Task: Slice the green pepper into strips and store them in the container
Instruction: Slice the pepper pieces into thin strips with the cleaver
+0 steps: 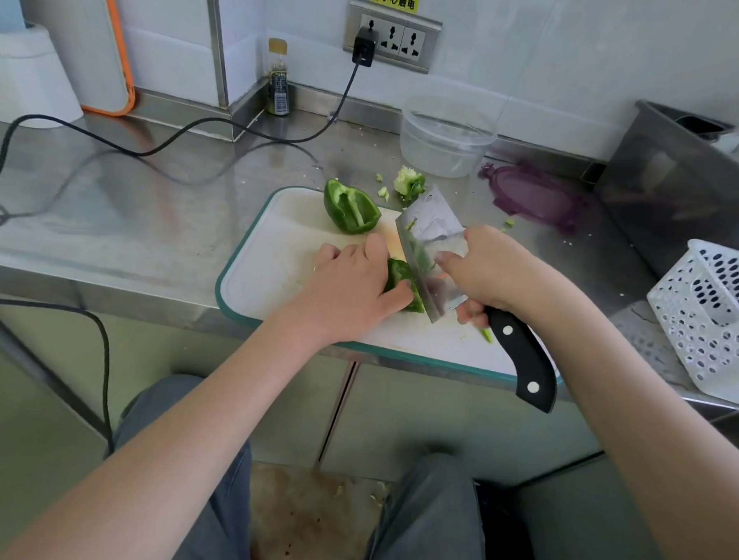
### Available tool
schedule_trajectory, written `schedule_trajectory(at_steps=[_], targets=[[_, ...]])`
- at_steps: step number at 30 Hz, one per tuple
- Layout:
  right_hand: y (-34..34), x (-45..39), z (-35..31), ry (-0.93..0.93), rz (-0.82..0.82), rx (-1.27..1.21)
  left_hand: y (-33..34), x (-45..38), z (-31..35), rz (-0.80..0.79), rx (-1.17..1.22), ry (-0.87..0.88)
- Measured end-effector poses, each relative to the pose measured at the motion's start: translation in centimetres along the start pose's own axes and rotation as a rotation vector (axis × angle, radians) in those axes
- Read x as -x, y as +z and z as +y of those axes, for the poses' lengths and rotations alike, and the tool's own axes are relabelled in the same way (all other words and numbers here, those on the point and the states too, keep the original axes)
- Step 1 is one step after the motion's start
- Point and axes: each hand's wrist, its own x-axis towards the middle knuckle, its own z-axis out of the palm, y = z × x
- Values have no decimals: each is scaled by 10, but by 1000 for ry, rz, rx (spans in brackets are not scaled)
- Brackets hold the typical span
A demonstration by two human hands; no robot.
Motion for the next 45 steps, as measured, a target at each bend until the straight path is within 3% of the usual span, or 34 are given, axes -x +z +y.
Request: schedule_trajectory(at_steps=[5, 10, 21, 24, 31, 42, 45], targets=[[7, 6, 2, 89, -7, -91, 1, 0, 1, 19, -13, 8], [27, 6, 4, -194, 177, 209, 0, 1, 0, 27, 6, 24], [36, -25, -11, -307, 248, 271, -5, 3, 3, -5, 11, -7], [33, -25, -4, -274, 210, 239, -7, 0, 2, -38, 126, -52], [29, -21, -4, -244, 160, 189, -20, 1, -2, -162, 707, -158], [21, 22, 22, -223, 114, 450, -18, -1, -6, -79, 662, -92], [20, 22, 23, -161, 105, 508, -19, -3, -11, -16, 782, -146]])
